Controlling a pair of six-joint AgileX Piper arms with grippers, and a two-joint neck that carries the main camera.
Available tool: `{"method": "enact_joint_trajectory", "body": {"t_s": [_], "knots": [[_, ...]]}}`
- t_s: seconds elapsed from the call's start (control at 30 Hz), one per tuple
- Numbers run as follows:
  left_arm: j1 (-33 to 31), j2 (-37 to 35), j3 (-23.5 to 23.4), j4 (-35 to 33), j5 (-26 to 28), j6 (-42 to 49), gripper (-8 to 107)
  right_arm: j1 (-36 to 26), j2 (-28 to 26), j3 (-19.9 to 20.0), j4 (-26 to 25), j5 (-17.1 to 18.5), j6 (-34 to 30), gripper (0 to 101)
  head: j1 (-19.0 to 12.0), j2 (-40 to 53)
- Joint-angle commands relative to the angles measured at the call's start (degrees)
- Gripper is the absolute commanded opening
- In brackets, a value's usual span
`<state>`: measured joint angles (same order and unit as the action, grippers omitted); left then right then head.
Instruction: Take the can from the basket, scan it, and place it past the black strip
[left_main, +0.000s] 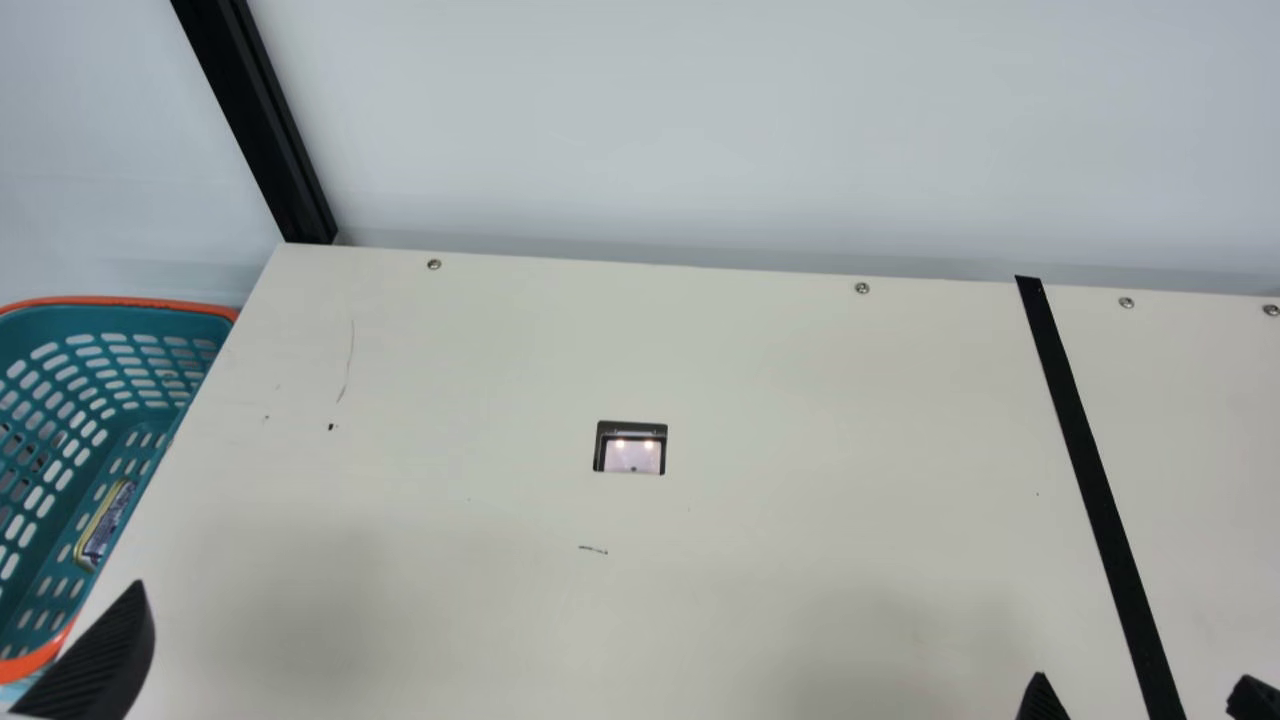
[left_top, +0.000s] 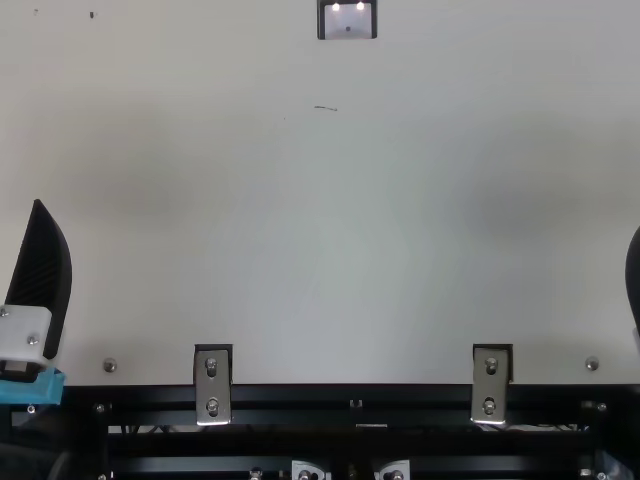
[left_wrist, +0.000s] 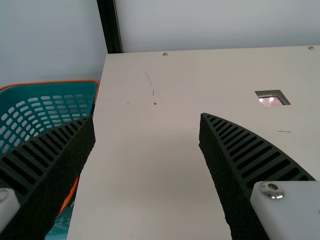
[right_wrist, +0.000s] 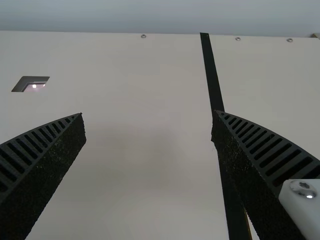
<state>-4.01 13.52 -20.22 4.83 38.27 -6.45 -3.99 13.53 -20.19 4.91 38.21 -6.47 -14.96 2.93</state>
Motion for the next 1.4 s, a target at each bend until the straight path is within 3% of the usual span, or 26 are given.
{"method": "enact_joint_trajectory", "body": {"t_s": [0.0, 1.37], "knots": [[0.0, 0.0, 0.0, 0.0, 0.0, 0.0, 90, 0.0, 0.0, 0.0, 0.0, 0.0, 0.0, 101, -2.2, 0.9], [0.0, 0.0, 0.0, 0.0, 0.0, 0.0, 90, 0.0, 0.0, 0.0, -0.1, 0.0, 0.0, 101, -2.2, 0.9]]}}
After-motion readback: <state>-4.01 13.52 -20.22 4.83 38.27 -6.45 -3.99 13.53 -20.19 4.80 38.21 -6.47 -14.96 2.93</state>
